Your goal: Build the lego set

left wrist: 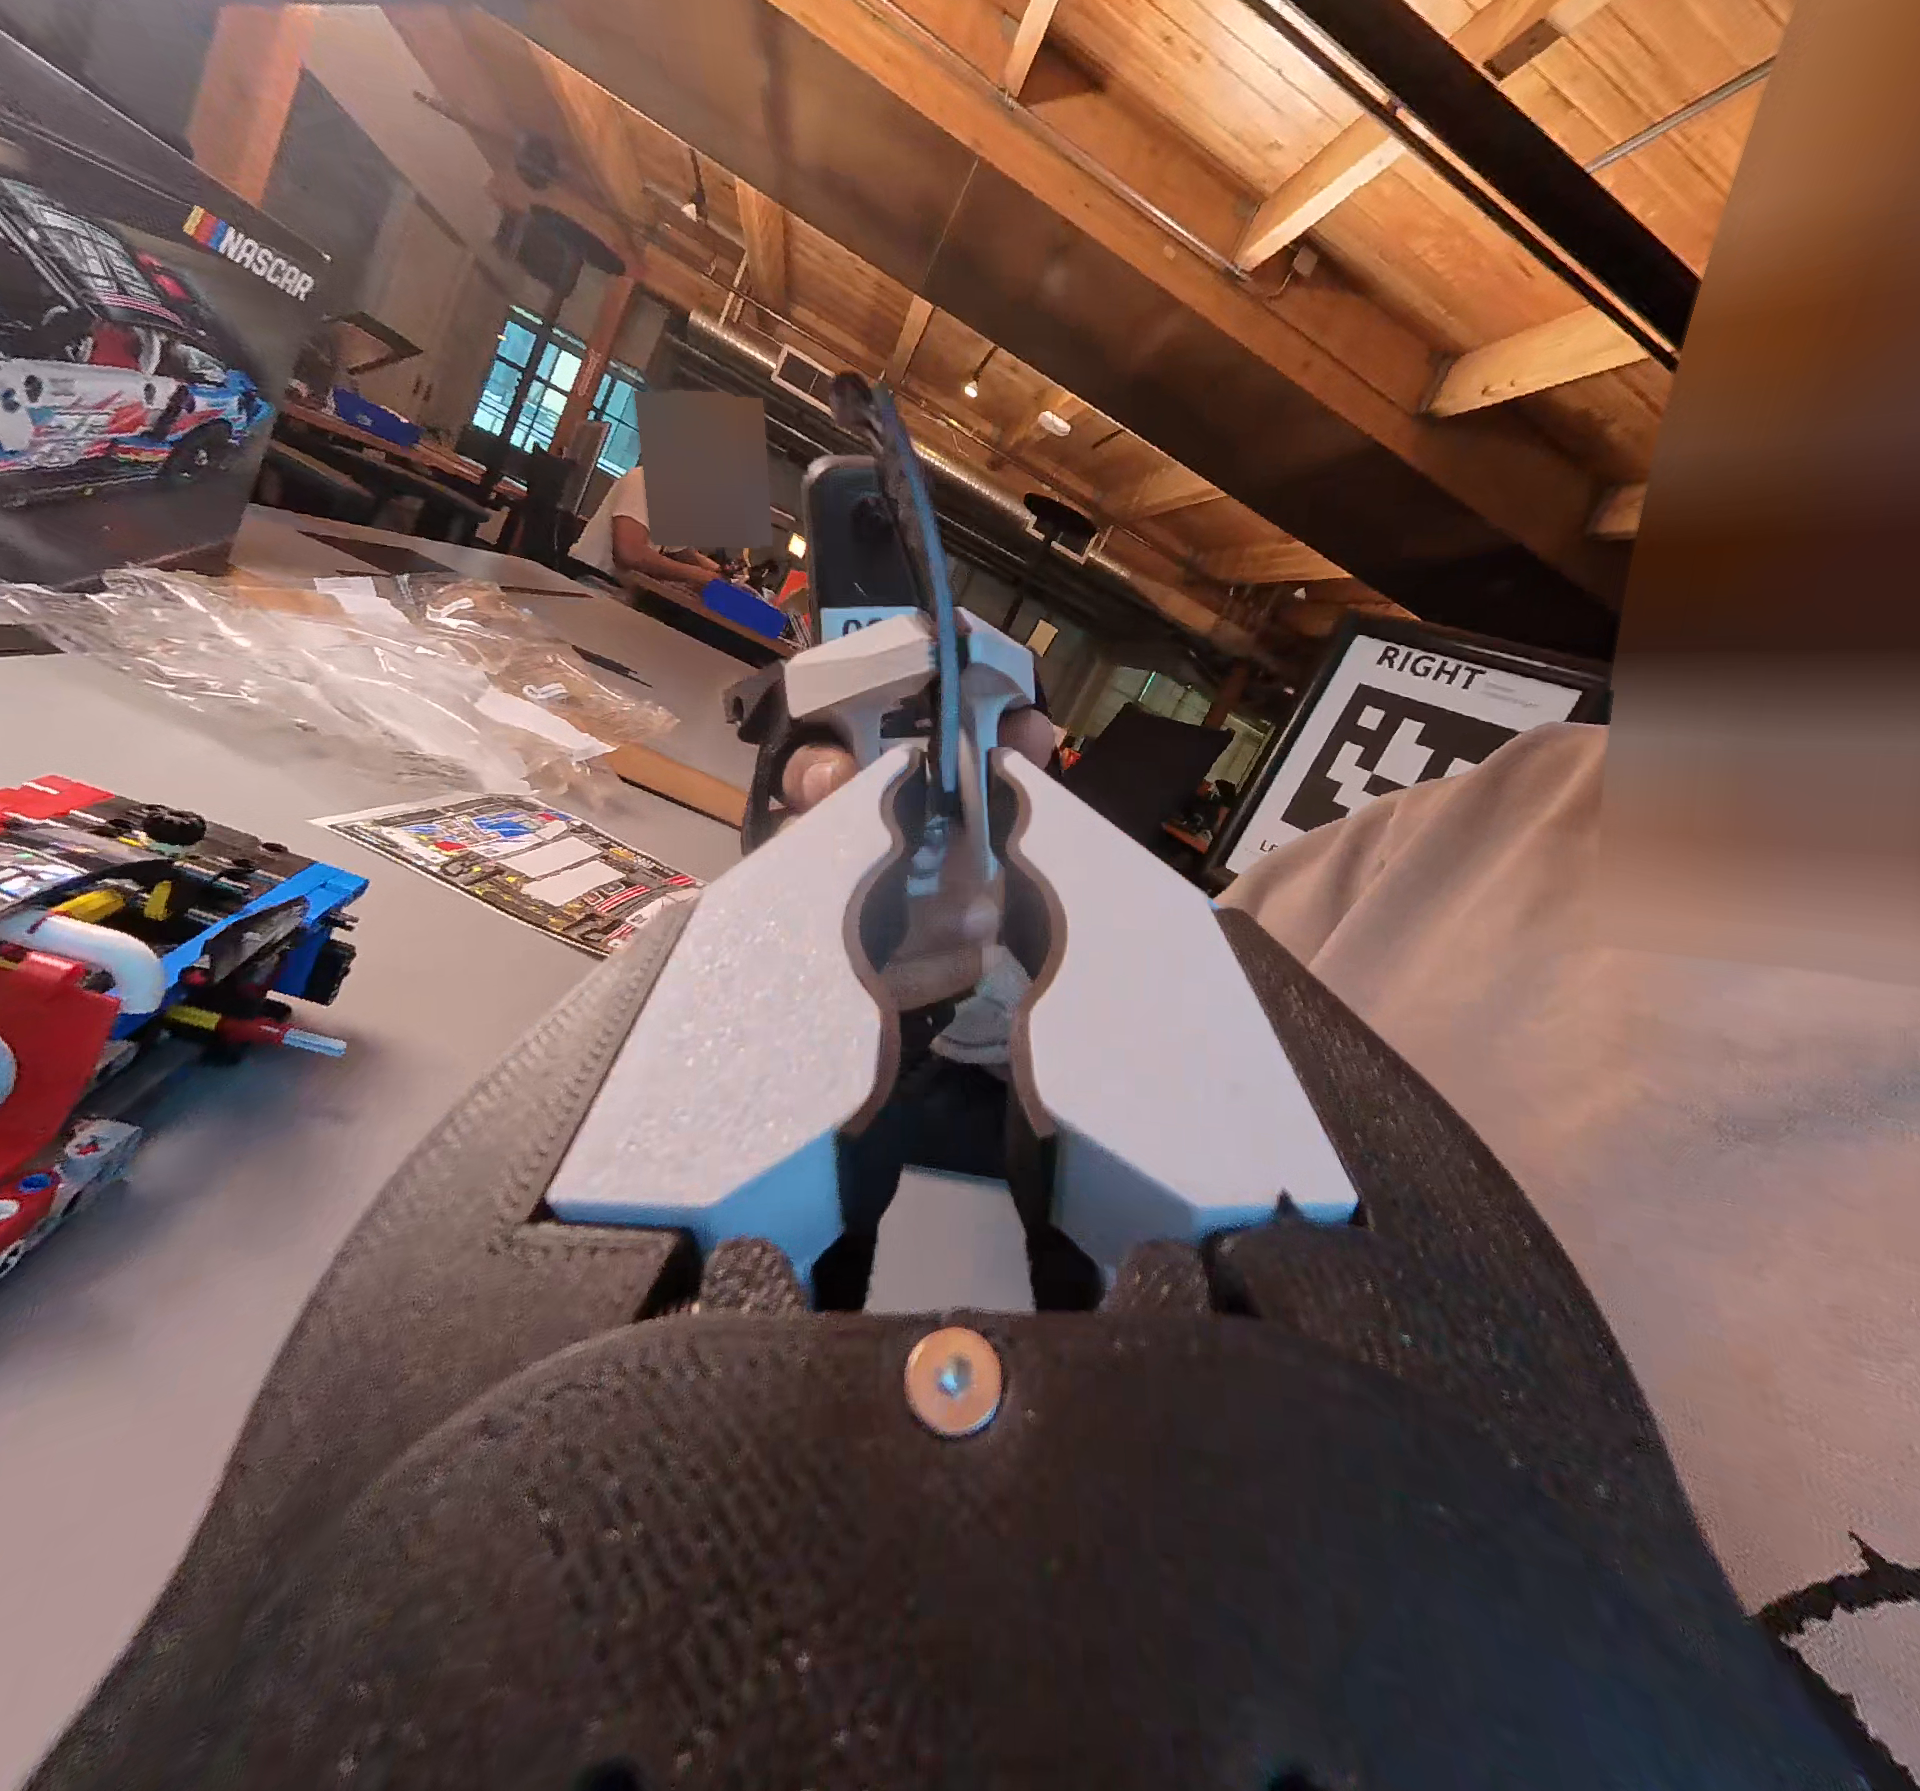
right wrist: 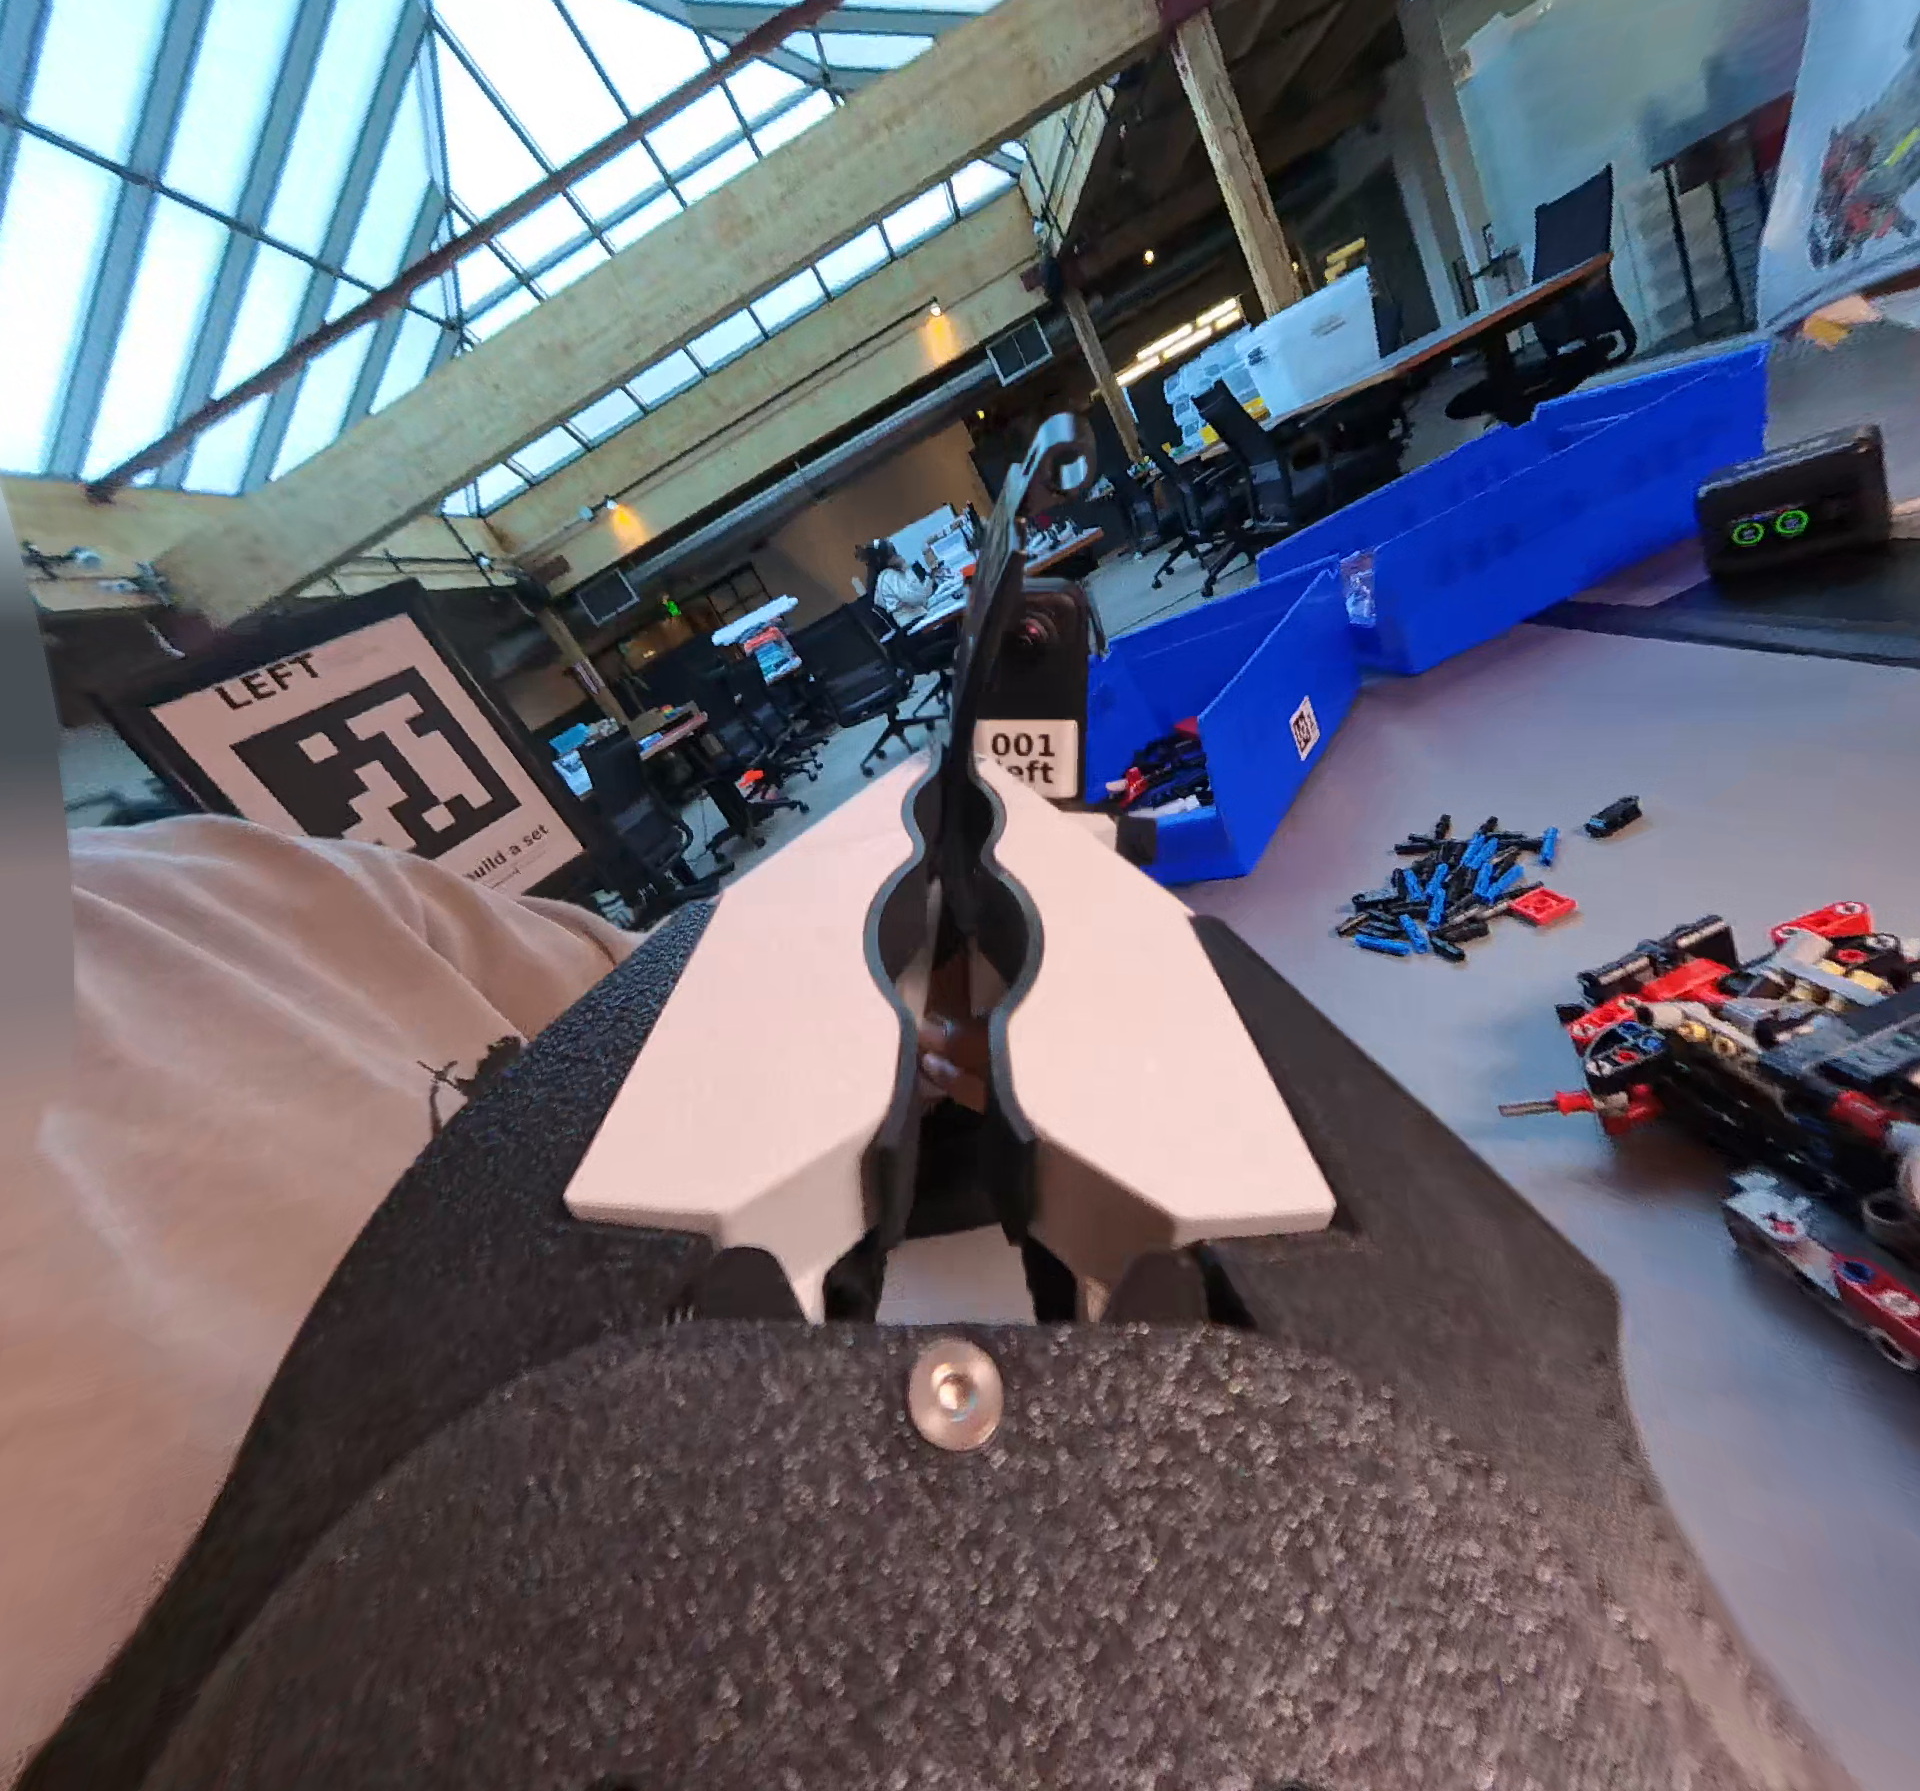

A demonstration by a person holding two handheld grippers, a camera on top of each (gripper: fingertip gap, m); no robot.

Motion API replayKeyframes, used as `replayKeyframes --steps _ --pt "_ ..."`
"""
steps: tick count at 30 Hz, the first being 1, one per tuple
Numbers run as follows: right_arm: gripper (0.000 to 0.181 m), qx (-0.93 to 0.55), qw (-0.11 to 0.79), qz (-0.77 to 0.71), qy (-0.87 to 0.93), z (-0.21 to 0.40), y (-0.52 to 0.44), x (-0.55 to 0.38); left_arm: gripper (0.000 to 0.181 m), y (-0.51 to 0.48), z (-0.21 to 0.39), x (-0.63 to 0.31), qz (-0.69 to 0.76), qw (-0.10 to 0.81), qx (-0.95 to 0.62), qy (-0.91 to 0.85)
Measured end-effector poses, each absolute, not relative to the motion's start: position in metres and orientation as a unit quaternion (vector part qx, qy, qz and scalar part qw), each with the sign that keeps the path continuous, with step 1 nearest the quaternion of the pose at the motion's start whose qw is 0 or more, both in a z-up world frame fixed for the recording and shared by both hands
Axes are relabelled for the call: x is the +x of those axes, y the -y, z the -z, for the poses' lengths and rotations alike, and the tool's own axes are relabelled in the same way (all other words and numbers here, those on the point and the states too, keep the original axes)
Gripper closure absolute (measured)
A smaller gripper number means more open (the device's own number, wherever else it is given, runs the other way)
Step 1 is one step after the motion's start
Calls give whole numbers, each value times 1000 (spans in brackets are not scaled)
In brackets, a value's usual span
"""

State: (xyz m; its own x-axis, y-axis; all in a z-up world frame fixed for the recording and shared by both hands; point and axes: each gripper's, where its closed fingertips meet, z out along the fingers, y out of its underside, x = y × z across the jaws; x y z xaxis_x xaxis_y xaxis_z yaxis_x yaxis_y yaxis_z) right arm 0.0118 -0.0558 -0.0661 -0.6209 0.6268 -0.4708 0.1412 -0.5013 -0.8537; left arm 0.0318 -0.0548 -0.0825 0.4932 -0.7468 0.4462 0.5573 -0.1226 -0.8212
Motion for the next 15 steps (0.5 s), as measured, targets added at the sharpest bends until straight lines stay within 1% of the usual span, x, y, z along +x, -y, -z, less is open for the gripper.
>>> replayKeyframes --steps 1,4,7,10,12,13,14,15 --pt "181 -416 150 -759 478 68 55 11 168 55 83 32 488 657 -568 -88" --pt "181 -425 130 -760 474 68 55 11 179 50 88 33 443 657 -602 -101" --pt "181 -427 118 -767 463 68 53 11 181 49 89 34 425 651 -618 -113" --pt "181 -408 152 -765 475 69 53 11 181 48 90 34 434 643 -621 -112" --pt "173 -390 172 -765 483 69 56 12 181 48 89 35 452 642 -611 -104" --pt "173 -386 176 -767 482 69 57 12 181 50 88 36 466 639 -603 -101" --pt "179 -385 181 -767 481 70 58 11 181 50 88 36 475 638 -598 -99" --pt "180 -382 186 -765 483 71 59 10 181 51 88 36 477 637 -598 -98"
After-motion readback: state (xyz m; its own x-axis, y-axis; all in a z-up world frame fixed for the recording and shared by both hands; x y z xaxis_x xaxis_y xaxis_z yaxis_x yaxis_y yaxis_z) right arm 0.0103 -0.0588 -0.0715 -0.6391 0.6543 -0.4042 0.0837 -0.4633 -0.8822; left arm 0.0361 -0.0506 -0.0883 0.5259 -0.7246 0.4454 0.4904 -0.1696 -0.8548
